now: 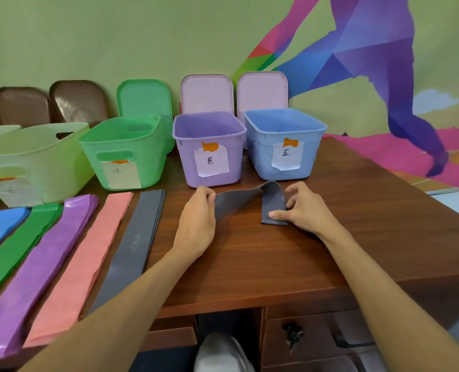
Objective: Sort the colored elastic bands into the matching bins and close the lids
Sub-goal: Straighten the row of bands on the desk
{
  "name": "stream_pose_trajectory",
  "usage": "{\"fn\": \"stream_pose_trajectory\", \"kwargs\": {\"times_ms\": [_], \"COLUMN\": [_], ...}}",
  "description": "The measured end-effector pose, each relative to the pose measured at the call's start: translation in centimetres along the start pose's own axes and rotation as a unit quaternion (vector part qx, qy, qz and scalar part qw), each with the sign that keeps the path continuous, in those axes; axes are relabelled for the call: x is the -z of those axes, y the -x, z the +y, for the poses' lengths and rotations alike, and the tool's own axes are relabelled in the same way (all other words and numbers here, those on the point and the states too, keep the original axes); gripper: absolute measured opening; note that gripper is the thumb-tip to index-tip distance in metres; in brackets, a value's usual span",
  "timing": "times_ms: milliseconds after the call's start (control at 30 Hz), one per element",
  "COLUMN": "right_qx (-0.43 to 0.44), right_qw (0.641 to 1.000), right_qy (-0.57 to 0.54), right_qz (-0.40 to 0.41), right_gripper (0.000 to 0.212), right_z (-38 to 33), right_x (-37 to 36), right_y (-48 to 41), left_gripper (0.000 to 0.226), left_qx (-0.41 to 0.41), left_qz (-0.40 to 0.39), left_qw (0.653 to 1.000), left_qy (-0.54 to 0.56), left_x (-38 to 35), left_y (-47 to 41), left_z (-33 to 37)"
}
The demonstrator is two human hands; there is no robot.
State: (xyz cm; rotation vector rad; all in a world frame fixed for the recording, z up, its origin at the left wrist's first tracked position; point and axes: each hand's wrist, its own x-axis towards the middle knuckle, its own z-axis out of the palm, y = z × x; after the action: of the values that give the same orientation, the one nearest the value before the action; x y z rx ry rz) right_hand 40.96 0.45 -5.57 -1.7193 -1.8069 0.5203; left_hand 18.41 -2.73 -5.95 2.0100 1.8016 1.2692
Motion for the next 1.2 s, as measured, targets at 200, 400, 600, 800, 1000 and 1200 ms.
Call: {"fn": "stream_pose_trajectory", "kwargs": {"times_ms": [200,400,600,800,1000,1200], "right_qx": [-0.047,-0.119,-0.1,0.044,0.09,0.122], "right_qw": [0.997,0.991,0.995,0.994,0.994,0.989], "right_qy": [0.066,0.044,-0.006,-0.099,-0.059,0.003], "right_qz": [-0.007,-0.032,0.007,0.005,-0.026,-0.08], "right_gripper": [0.059,0.06,0.01,0.015,0.005,0.012], "right_z": [-0.6,-1.8,-2.0,-3.2,-5.8,-8.7], "right_x": [-0.2,-0.2,-0.7,-0.7,-0.4,-1.4], "right_y": [-0.4,-1.6,-2.0,-0.6,1.1,1.8], "left_gripper": [0.022,0.017,0.007,0.005,0.008,0.008], "left_qx": [0.073,0.005,-0.03,0.062,0.164,0.226], "left_qz": [-0.037,-0.176,-0.19,-0.134,-0.072,-0.039], "left_qw": [0.995,0.984,0.977,0.988,0.981,0.962], "left_qy": [0.054,-0.007,-0.097,-0.044,0.073,0.145], "left_x": [1.0,3.9,6.5,9.9,14.5,19.1], "left_y": [0.1,-0.4,0.3,0.6,1.9,3.7], "left_z": [0.0,-0.6,-0.3,-0.5,-1.5,-3.1]}}
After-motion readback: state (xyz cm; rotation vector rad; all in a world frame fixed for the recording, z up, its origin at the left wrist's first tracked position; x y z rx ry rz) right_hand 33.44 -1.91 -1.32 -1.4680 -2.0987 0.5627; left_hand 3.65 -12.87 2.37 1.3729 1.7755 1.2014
